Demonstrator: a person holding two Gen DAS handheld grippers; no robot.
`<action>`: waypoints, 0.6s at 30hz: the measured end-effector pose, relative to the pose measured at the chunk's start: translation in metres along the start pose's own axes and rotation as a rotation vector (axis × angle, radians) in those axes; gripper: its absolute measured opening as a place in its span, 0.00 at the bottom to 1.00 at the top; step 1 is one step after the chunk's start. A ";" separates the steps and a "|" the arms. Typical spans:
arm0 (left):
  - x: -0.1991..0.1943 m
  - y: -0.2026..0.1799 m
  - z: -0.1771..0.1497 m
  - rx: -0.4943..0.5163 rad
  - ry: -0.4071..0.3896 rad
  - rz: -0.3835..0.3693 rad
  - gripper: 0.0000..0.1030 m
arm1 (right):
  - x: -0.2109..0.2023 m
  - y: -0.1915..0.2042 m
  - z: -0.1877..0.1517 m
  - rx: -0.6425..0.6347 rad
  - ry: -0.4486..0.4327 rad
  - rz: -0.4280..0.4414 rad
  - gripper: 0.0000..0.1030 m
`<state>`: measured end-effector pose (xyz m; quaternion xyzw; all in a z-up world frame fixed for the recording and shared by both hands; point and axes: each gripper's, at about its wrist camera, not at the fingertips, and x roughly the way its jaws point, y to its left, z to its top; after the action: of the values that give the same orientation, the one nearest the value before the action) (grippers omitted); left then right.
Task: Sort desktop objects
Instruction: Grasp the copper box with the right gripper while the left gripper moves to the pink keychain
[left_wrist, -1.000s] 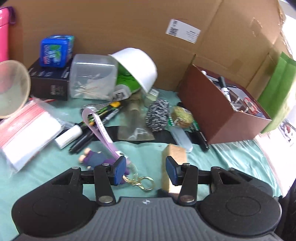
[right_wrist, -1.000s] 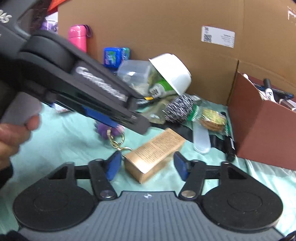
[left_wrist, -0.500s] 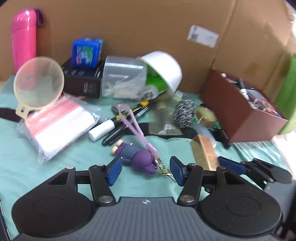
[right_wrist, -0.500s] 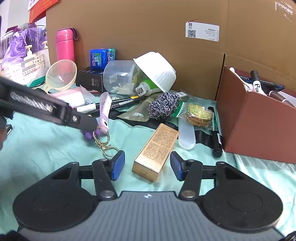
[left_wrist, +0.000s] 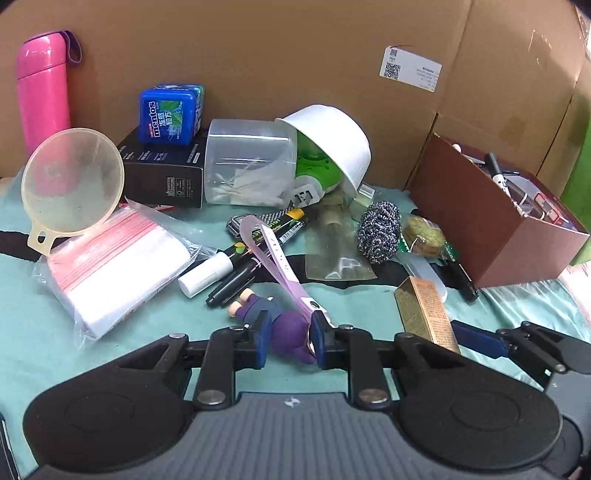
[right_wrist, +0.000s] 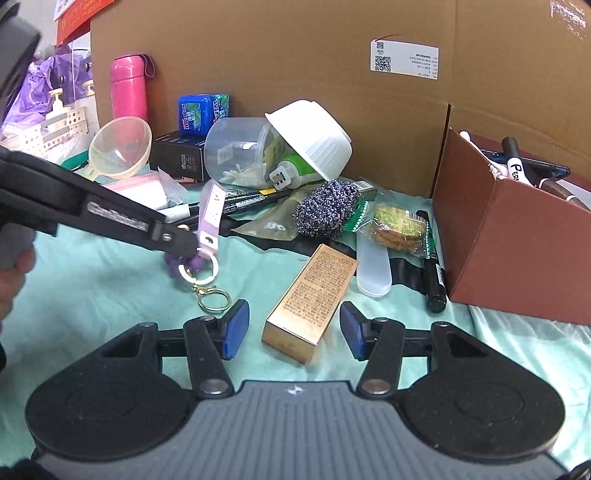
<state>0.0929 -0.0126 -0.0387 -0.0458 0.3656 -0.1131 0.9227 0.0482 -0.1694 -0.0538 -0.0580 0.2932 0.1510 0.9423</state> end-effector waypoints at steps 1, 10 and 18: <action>0.000 -0.003 0.000 0.009 -0.002 0.009 0.23 | 0.001 0.000 0.000 0.000 0.001 0.001 0.52; 0.015 -0.035 -0.007 0.152 -0.026 0.112 0.49 | 0.013 -0.004 0.003 0.019 0.012 0.006 0.50; -0.004 -0.027 -0.012 0.098 -0.035 0.036 0.37 | -0.003 -0.010 0.002 0.030 -0.020 0.018 0.29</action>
<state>0.0772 -0.0374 -0.0404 0.0041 0.3441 -0.1135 0.9320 0.0500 -0.1789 -0.0501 -0.0397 0.2867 0.1554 0.9445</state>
